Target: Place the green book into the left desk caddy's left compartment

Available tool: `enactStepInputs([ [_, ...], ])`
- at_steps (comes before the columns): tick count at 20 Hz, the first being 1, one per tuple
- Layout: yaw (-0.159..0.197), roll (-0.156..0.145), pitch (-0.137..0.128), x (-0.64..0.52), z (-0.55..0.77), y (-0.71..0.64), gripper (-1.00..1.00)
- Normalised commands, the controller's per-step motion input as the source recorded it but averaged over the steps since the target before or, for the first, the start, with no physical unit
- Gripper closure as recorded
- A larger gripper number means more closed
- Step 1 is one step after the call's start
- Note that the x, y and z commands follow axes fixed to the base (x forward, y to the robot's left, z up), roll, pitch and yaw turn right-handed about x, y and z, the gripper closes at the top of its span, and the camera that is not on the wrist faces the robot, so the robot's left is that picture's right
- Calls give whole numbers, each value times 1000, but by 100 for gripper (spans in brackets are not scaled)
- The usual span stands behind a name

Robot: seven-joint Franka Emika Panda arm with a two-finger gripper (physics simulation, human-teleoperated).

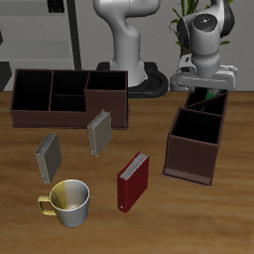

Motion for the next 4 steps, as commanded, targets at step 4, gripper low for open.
enactStepInputs([
  [4, 2, 8, -22, -11, 117, 65, -100],
])
